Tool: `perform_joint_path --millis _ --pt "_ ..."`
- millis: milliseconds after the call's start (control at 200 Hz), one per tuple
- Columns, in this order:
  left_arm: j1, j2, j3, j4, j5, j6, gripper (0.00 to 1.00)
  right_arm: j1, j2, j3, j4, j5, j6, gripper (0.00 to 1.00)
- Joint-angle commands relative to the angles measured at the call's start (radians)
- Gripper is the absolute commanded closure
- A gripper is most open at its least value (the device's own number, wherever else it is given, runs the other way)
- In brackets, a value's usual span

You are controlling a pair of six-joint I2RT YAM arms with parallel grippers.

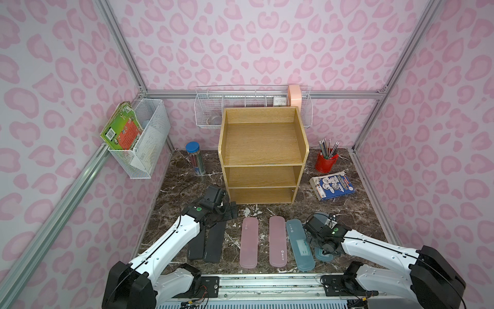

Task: Place the pencil cases on the shelf according to color
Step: Pick up the pencil case from the center of the board.

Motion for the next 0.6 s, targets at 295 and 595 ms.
perform_joint_path --millis 295,595 --pt "-0.002 0.005 0.014 -0.003 0.000 -0.027 0.03 -0.022 -0.062 0.013 -0.011 -0.055 -0.082 0.34" --pt "-0.004 0.006 0.048 -0.027 -0.017 -0.034 0.02 -0.022 -0.211 0.105 -0.112 -0.027 -0.131 0.39"
